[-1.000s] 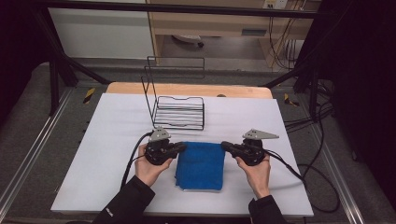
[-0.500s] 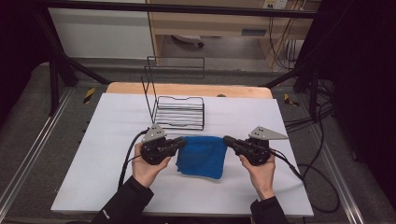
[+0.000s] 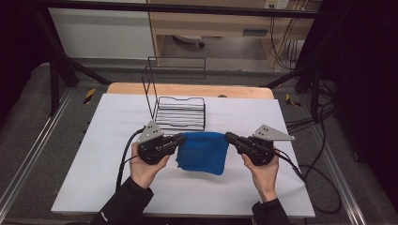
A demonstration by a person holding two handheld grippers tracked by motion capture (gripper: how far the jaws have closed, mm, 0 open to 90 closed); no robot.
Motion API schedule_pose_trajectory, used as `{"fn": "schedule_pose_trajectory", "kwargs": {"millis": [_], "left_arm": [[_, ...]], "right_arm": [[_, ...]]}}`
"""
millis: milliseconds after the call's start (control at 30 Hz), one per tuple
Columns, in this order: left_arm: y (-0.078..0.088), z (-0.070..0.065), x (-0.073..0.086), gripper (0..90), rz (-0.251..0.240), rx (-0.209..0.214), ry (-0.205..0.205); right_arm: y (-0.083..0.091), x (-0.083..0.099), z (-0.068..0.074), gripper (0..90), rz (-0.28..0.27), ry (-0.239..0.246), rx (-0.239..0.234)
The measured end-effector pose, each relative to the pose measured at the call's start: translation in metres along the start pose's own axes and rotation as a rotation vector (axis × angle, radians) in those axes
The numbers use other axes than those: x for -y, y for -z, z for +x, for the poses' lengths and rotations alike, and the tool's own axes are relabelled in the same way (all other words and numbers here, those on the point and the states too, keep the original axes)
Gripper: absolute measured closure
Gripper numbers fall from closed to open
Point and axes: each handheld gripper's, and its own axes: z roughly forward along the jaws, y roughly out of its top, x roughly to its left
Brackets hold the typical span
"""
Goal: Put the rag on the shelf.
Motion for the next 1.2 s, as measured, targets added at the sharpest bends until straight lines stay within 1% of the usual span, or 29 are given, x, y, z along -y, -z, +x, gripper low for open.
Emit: {"fn": "schedule_pose_trajectory", "kwargs": {"millis": [33, 67, 200, 267, 300, 400, 467, 533, 600, 867, 1067, 1200], "left_arm": [[0.001, 0.000, -0.001, 83.4, -0.004, 0.000, -0.001], [0.002, 0.001, -0.003, 83.4, -0.010, -0.004, -0.003], [0.007, 0.002, -0.009, 83.4, -0.035, -0.007, -0.012], [0.010, 0.003, -0.013, 83.4, -0.050, -0.010, -0.013], [0.011, 0.003, -0.015, 83.4, -0.054, -0.011, -0.012], [0.014, 0.005, -0.020, 83.4, -0.074, -0.018, -0.008], [0.015, 0.007, -0.023, 83.4, -0.087, -0.024, -0.007], [0.017, 0.009, -0.026, 83.4, -0.101, -0.026, -0.009], [0.019, 0.011, -0.029, 83.4, -0.115, -0.030, -0.011], [0.028, 0.019, -0.049, 83.5, -0.192, -0.046, -0.004], [0.033, 0.025, -0.059, 83.6, -0.226, -0.059, -0.016], [0.035, 0.027, -0.069, 83.8, -0.261, -0.069, -0.016]], "right_arm": [[0.000, -0.002, 0.001, 87.9, 0.001, 0.004, -0.001], [0.000, -0.005, 0.003, 87.9, -0.009, 0.012, -0.003], [0.000, -0.010, 0.005, 87.8, -0.019, 0.018, -0.001], [0.000, -0.015, 0.007, 87.9, -0.035, 0.029, 0.002], [0.001, -0.019, 0.009, 87.9, -0.052, 0.032, 0.003], [0.000, -0.023, 0.011, 87.9, -0.069, 0.036, 0.007], [-0.002, -0.027, 0.012, 87.9, -0.084, 0.034, 0.008], [-0.005, -0.033, 0.014, 87.9, -0.103, 0.040, 0.018], [-0.006, -0.035, 0.014, 87.9, -0.111, 0.045, 0.021], [-0.013, -0.056, 0.018, 87.9, -0.176, 0.055, 0.031], [-0.019, -0.072, 0.020, 87.9, -0.207, 0.071, 0.041], [-0.022, -0.082, 0.021, 87.9, -0.227, 0.085, 0.050]]}}
